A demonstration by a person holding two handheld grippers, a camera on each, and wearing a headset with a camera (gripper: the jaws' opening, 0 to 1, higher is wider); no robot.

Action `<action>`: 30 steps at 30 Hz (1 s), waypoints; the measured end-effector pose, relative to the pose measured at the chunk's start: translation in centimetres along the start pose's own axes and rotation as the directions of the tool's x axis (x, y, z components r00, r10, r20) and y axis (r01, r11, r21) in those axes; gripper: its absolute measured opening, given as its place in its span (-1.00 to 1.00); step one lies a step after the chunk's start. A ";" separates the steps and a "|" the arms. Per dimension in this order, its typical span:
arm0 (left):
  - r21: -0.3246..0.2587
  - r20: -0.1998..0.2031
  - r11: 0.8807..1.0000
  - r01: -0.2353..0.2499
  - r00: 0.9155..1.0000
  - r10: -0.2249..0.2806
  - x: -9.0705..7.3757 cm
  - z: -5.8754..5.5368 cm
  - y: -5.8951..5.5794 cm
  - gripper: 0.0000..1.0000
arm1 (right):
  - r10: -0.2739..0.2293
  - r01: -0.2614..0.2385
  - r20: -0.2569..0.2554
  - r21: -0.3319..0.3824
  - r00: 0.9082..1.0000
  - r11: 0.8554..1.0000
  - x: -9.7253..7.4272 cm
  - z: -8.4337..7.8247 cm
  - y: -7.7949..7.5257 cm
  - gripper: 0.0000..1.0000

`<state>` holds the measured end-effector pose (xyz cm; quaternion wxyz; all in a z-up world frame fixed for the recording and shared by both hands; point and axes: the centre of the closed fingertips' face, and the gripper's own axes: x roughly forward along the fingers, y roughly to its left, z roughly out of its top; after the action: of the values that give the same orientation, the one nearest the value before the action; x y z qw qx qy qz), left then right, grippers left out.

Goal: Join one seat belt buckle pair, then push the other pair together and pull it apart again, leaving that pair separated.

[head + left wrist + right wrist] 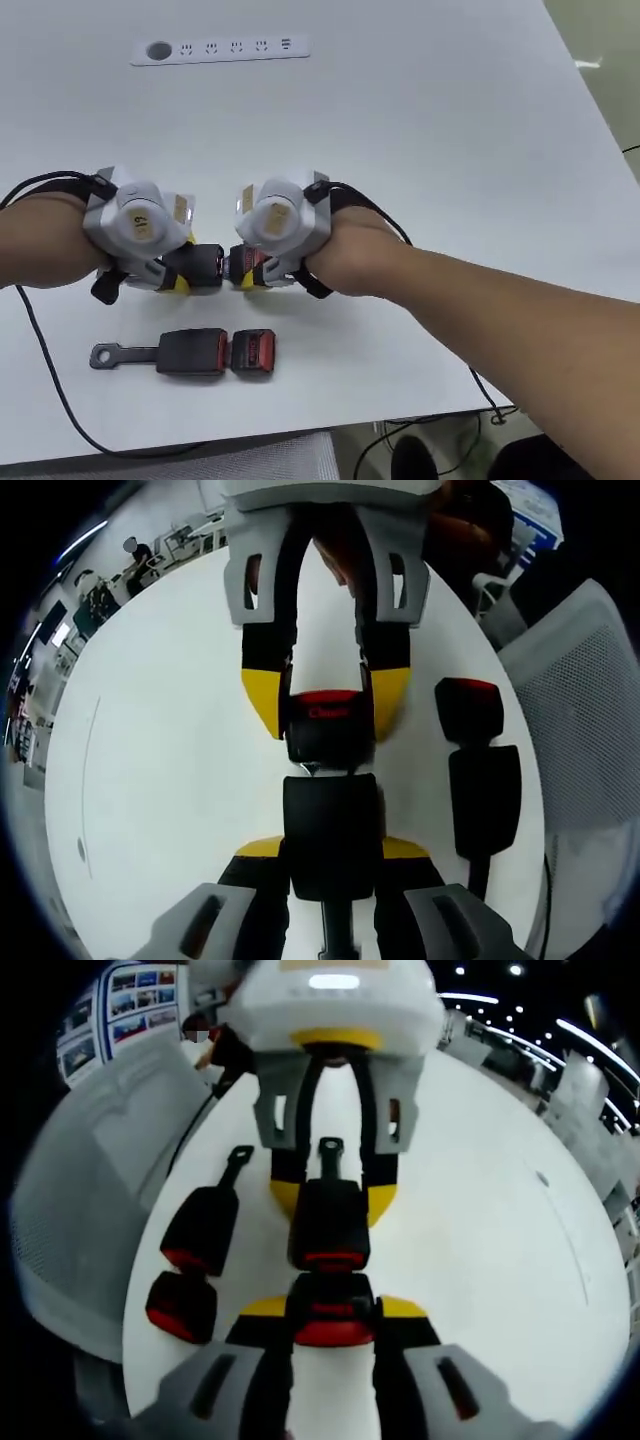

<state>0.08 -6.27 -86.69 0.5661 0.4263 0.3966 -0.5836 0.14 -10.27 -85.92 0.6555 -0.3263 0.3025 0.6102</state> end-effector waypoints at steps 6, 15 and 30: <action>-0.006 0.003 1.000 -0.002 1.000 0.002 0.0 0.0 0.0 -0.35 | 0.004 -0.004 0.005 -0.007 1.000 1.000 -0.1 -0.2 0.0 -0.45; -0.018 -0.005 1.000 0.000 1.000 0.000 -0.1 -0.1 0.0 -0.34 | 0.006 -0.006 -0.026 -0.004 1.000 1.000 -1.1 -1.4 -0.1 -0.43; -0.045 -0.017 0.999 -0.003 1.000 0.002 0.0 -0.2 -0.1 -0.32 | 0.006 -0.007 -0.033 -0.012 0.999 1.000 -3.2 -4.5 0.4 -0.39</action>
<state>0.01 -6.12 -86.72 0.5729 0.4190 0.4137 -0.5702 -0.45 -15.74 -86.12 0.6464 -0.3393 0.3109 0.6086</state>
